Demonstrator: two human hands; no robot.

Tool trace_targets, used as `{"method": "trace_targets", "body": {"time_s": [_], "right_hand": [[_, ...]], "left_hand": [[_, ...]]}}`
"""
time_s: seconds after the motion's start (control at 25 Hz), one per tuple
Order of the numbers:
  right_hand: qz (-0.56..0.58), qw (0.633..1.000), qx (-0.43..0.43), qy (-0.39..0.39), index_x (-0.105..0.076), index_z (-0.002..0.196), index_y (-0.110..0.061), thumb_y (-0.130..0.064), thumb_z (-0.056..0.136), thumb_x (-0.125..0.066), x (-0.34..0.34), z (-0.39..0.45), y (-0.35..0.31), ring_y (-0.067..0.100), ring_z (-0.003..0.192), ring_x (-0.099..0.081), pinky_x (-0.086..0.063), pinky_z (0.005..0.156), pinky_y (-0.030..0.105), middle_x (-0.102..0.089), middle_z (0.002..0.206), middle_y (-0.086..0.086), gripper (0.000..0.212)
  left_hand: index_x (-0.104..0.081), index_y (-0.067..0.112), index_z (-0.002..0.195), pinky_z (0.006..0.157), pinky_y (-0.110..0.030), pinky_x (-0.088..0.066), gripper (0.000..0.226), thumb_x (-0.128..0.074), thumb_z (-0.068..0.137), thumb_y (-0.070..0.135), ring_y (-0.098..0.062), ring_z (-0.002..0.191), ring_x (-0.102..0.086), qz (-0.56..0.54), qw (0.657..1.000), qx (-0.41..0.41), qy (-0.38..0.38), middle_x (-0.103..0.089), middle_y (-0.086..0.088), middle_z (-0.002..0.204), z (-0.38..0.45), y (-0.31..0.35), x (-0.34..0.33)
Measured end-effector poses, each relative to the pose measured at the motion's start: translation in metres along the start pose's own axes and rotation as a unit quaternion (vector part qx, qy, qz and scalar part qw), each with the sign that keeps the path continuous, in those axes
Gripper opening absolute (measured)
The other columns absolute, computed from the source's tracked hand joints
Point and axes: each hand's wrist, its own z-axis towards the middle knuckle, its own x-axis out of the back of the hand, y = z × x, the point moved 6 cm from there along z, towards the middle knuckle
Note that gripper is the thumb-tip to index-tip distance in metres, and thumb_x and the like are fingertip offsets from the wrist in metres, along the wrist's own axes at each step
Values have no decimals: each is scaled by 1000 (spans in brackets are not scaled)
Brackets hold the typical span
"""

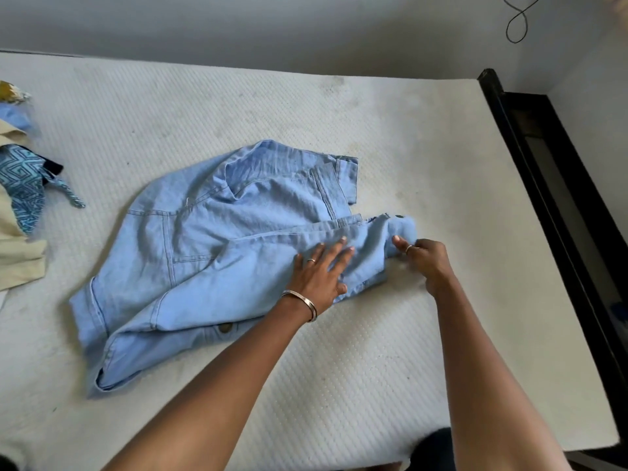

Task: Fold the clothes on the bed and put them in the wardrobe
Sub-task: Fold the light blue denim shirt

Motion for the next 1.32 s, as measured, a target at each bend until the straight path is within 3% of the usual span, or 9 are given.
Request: {"method": "trace_targets", "body": {"time_s": [0.2, 0.36, 0.56, 0.8, 0.88, 0.96, 1.04, 1.16, 1.32], "right_hand": [[200, 978, 56, 7, -62, 74, -10, -17, 80, -72, 15, -2, -15, 23, 76, -55, -44, 66, 36, -58, 77, 8, 14], [319, 939, -13, 125, -53, 83, -14, -11, 87, -69, 32, -3, 14, 25, 83, -55, -48, 64, 36, -56, 82, 6, 16], [270, 955, -98, 75, -54, 127, -5, -9, 66, -89, 13, -4, 23, 28, 100, -66, -56, 89, 42, -63, 119, 13, 70], [-8, 907, 329, 261, -69, 107, -9, 6, 72, -64, -2, -78, -84, 22, 92, -61, -48, 79, 31, -71, 101, 5, 39], [-171, 837, 492, 171, -66, 115, -12, -1, 78, -57, -53, -113, -111, 25, 92, -55, -42, 77, 35, -70, 102, 7, 40], [-351, 809, 470, -38, -63, 121, -25, -21, 86, -63, -104, -119, -95, 23, 102, -55, -36, 87, 39, -69, 107, 0, 35], [-285, 875, 386, -60, -69, 111, -31, -28, 86, -70, -104, -114, -73, 16, 107, -57, -38, 93, 42, -70, 106, -9, 25], [2, 968, 183, 172, -68, 110, -15, -20, 89, -68, -56, -94, -37, 24, 97, -65, -50, 84, 41, -71, 98, 3, 21], [-115, 987, 84, 73, -64, 92, -15, -40, 84, -73, -67, -74, -29, 24, 88, -58, -42, 80, 40, -62, 81, -2, 29]], "left_hand": [[27, 39, 144, 111, -63, -2, 118, -64, 75, 65, -23, 146, 17, -82, 992, 66, -72, 35, 16, 151, 8, -5, -13], [17, 54, 142, 107, -66, 10, 80, -35, 85, 75, -18, 143, 26, -168, 973, 102, -120, 33, 19, 152, 18, -7, -18], [20, 57, 140, 106, -70, 5, 80, -42, 90, 64, -20, 142, 28, -109, 979, 111, -130, 37, 17, 150, 20, -6, -21], [-24, 40, 149, 111, -59, -21, 65, -46, 89, 54, -23, 145, -19, -160, 981, 112, -14, -17, 1, 160, 19, -8, -5], [-64, 20, 124, 97, -41, -46, 38, -45, 93, 35, -28, 118, -58, -378, 894, 191, 146, -63, -12, 127, 5, -35, 15], [-69, 17, 103, 77, -36, -52, 33, -44, 99, 37, -29, 90, -67, -638, 682, 317, 165, -72, -13, 95, -14, -59, 11], [-62, 19, 103, 65, -34, -54, 34, -46, 97, 49, -26, 76, -66, -737, 568, 354, 91, -70, -11, 86, -22, -66, 4], [-54, 17, 121, 65, -33, -55, 46, -74, 83, 30, -21, 77, -63, -668, 650, 362, 31, -65, -8, 93, -18, -63, -2], [-70, 12, 93, 79, -35, -54, 24, -80, 72, 12, -23, 83, -66, -604, 700, 367, 98, -69, -6, 85, -8, -51, 1]]}}
